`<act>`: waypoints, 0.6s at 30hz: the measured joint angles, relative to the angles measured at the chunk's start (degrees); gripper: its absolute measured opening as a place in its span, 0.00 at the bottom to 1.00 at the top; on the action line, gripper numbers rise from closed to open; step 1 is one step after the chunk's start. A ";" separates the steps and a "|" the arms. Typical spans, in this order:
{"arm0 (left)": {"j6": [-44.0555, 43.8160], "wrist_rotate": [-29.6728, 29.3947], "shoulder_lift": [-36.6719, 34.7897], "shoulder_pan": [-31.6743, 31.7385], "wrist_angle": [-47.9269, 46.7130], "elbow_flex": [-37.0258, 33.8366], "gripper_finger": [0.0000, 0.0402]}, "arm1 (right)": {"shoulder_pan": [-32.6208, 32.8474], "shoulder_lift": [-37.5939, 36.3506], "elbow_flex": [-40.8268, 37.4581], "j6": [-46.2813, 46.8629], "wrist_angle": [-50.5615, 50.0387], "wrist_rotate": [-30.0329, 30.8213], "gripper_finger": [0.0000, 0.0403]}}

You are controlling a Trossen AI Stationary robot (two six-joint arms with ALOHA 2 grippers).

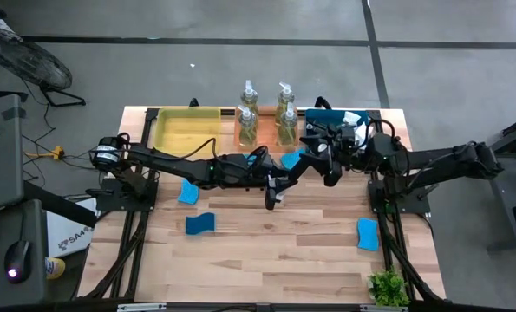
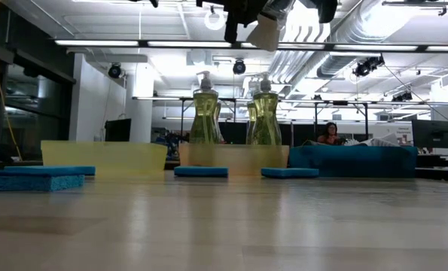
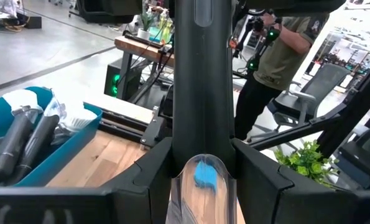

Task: Pick & Place Kitchen Sink Supplies
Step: Put the black dish brush into the blue bin

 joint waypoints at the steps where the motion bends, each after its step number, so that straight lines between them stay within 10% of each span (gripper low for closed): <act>1: 0.00 0.00 0.00 0.00 -0.02 0.00 0.36 | 0.00 0.00 0.00 -0.02 0.04 0.04 0.67; 18: 0.03 0.62 0.00 0.02 -0.27 -0.02 0.36 | -0.21 -0.07 0.02 0.00 -1.12 -0.14 0.23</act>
